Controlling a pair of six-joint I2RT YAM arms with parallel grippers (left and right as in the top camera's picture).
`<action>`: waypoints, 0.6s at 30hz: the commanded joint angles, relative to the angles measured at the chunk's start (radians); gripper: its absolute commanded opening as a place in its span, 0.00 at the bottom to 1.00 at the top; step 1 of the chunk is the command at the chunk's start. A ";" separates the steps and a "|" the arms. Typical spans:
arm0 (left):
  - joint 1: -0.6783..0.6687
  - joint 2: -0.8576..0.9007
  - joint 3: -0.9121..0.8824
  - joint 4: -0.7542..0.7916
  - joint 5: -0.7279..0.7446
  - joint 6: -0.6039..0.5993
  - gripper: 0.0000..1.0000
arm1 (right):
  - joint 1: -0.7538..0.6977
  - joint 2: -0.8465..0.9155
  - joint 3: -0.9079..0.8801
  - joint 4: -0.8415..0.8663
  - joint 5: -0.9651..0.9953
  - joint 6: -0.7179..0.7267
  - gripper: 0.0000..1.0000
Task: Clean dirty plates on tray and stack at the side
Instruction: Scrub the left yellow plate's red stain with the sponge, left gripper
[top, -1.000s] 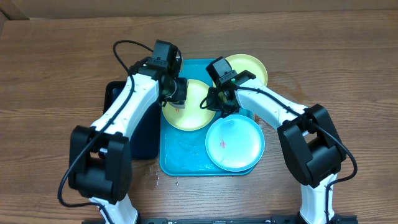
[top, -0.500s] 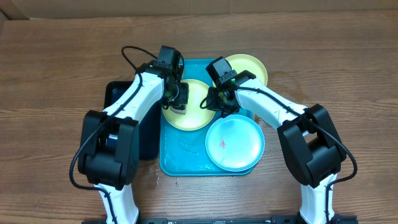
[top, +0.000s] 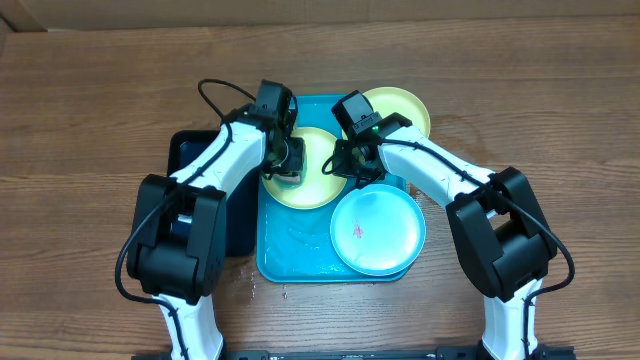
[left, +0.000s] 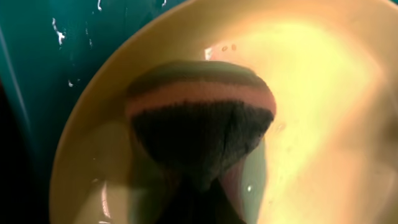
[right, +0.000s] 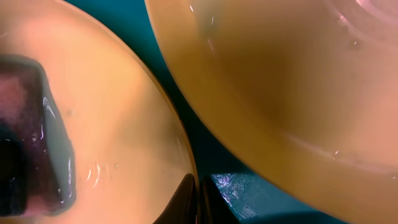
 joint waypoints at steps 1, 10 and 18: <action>-0.011 0.025 -0.090 0.030 -0.025 -0.032 0.04 | 0.000 0.001 0.016 0.010 0.006 0.005 0.04; 0.000 0.024 -0.064 -0.025 0.169 -0.028 0.04 | 0.000 0.001 0.016 0.010 0.006 0.005 0.04; 0.009 0.018 0.062 -0.037 0.431 -0.028 0.04 | 0.000 0.001 0.016 0.010 0.006 0.005 0.04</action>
